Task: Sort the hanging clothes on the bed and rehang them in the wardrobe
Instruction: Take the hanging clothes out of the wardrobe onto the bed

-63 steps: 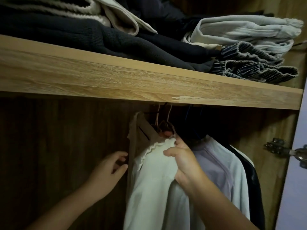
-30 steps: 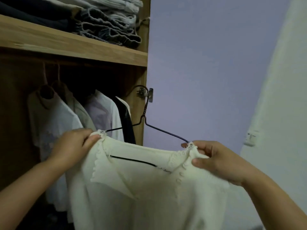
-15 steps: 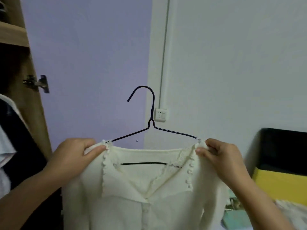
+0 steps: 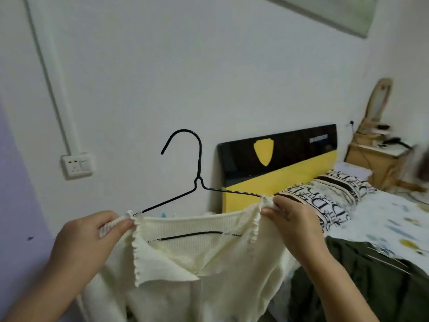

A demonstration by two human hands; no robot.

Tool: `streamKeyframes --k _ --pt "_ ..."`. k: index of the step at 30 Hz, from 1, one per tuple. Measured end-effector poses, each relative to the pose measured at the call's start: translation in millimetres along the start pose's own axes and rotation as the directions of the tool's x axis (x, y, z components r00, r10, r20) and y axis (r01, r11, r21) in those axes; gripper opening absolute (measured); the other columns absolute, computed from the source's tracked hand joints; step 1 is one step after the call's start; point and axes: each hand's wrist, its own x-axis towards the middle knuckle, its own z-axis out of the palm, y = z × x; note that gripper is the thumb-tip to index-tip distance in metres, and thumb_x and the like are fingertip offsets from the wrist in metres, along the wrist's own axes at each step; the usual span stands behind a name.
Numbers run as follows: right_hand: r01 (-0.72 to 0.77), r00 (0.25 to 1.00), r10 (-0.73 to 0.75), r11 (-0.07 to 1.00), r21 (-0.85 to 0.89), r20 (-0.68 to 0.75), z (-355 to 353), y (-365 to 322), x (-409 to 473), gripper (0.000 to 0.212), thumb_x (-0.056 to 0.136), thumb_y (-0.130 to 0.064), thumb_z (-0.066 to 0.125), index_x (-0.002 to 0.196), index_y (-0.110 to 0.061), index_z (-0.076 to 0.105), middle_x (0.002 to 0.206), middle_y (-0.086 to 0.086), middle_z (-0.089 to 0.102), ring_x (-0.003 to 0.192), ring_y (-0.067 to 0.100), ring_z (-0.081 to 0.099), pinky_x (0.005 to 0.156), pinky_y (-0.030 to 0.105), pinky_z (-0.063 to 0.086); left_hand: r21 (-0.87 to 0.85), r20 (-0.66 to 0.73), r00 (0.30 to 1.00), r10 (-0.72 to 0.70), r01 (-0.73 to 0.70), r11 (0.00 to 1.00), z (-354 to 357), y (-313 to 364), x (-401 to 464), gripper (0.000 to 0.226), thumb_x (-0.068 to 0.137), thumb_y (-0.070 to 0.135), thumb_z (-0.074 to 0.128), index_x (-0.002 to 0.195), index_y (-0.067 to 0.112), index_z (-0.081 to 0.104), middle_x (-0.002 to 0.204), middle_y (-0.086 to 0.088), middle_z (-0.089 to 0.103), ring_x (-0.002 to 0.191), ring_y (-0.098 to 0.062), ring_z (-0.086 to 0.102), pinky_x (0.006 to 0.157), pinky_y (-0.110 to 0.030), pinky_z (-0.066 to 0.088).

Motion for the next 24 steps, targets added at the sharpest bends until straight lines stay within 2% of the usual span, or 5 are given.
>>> streamKeyframes --k 5,7,11,16,24 --pt "-0.144 0.987 0.134 0.982 -0.124 -0.084 -44 36 -39 0.036 0.083 -0.03 0.067 0.062 -0.006 0.05 0.055 0.003 0.049 0.056 0.02 0.044 0.054 0.035 0.035 -0.164 0.127 0.991 0.038 -0.017 0.986 59 27 5 0.02 0.072 0.028 0.077 0.073 0.041 0.061 0.054 0.009 0.06 0.058 -0.022 0.058 0.052 -0.025 0.038" --pt "-0.206 0.975 0.186 0.964 -0.168 -0.123 -62 51 -56 0.036 0.083 -0.03 0.067 0.062 -0.006 0.05 0.054 0.002 0.049 0.055 0.02 0.045 0.054 0.034 0.035 -0.223 0.171 0.983 0.067 -0.027 0.974 83 41 5 0.022 0.071 0.026 0.078 0.074 0.041 0.062 0.059 0.016 0.061 0.06 -0.02 0.059 0.055 -0.021 0.038" --pt "-0.32 0.939 0.281 0.925 -0.206 -0.198 -101 80 -87 0.037 0.082 -0.026 0.069 0.057 -0.014 0.046 0.05 -0.003 0.044 0.053 0.015 0.042 0.055 0.034 0.035 -0.318 0.249 0.958 0.146 -0.061 0.946 127 86 -1 0.021 0.071 0.022 0.078 0.055 0.024 0.064 0.054 0.003 0.062 0.063 -0.023 0.06 0.059 -0.029 0.041" --pt "-0.468 0.862 0.4 0.864 -0.187 -0.312 -157 120 -120 0.034 0.078 -0.023 0.073 0.059 -0.009 0.048 0.05 0.0 0.042 0.055 0.015 0.037 0.051 0.025 0.025 -0.406 0.327 0.918 0.225 -0.078 0.91 183 150 -15 0.024 0.07 0.021 0.08 0.053 0.027 0.063 0.054 0.001 0.063 0.061 -0.023 0.058 0.058 -0.028 0.04" --pt "-0.592 0.779 0.476 0.773 -0.228 -0.409 -233 189 -149 0.029 0.075 -0.022 0.076 0.057 -0.02 0.053 0.052 0.004 0.051 0.056 0.02 0.042 0.055 0.035 0.035 -0.468 0.418 0.855 0.305 -0.085 0.88 264 240 -49 0.016 0.072 0.023 0.078 0.061 0.019 0.068 0.057 0.003 0.063 0.058 -0.013 0.054 0.054 -0.025 0.036"
